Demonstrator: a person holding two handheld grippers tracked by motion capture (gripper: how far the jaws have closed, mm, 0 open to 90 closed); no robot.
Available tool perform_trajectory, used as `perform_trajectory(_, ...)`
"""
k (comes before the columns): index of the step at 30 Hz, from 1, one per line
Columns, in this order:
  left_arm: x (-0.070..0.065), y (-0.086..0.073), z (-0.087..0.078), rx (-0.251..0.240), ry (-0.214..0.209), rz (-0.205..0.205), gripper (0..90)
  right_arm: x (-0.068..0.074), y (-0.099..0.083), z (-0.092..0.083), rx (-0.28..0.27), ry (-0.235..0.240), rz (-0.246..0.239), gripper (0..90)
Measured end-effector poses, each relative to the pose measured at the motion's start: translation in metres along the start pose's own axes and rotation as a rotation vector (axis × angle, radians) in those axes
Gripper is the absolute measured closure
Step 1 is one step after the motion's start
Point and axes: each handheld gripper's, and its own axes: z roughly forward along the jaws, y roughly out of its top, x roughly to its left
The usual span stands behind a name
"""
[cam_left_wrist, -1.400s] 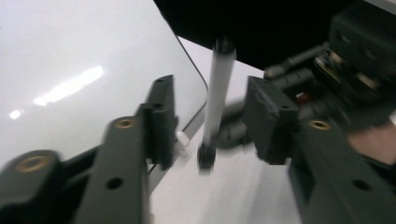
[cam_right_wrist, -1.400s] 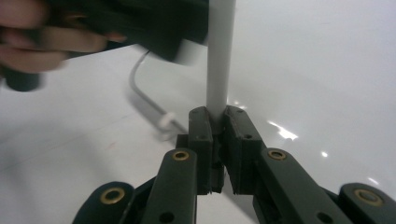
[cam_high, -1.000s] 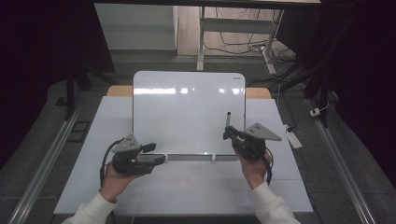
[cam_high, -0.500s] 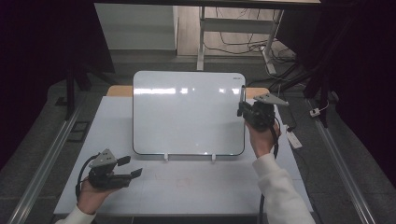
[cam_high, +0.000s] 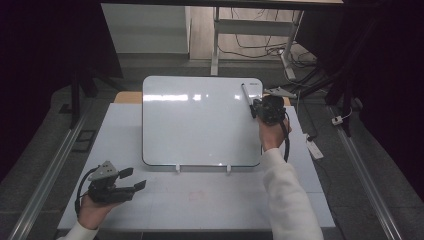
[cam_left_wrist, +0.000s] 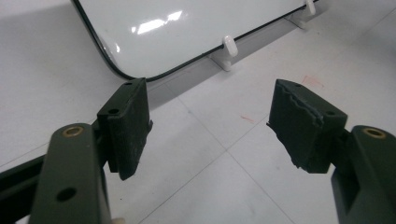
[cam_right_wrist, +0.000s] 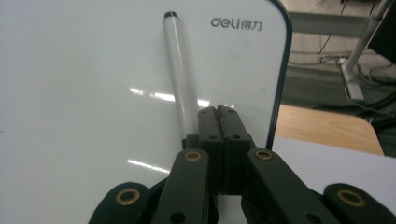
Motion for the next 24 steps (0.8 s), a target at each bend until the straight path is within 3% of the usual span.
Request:
perform_trajectory(9, 0.002, -0.002, -0.002, -0.004, 0.004, -0.004, 29.9, 0.000, 0.000, -0.017, -0.044, 0.055, -0.090, 88.3)
perform_trajectory(13, 0.003, -0.003, -0.002, -0.007, -0.002, -0.006, 29.6, -0.003, -0.008, -0.031, -0.065, 0.120, -0.101, 79.3)
perform_trajectory(19, 0.003, -0.004, 0.001, 0.000, -0.008, -0.005, 29.0, -0.009, -0.035, -0.057, -0.082, 0.221, -0.123, 65.3)
perform_trajectory(24, 0.003, -0.004, 0.003, 0.002, -0.017, 0.001, 28.5, -0.011, -0.069, -0.076, -0.065, 0.275, -0.147, 57.4)
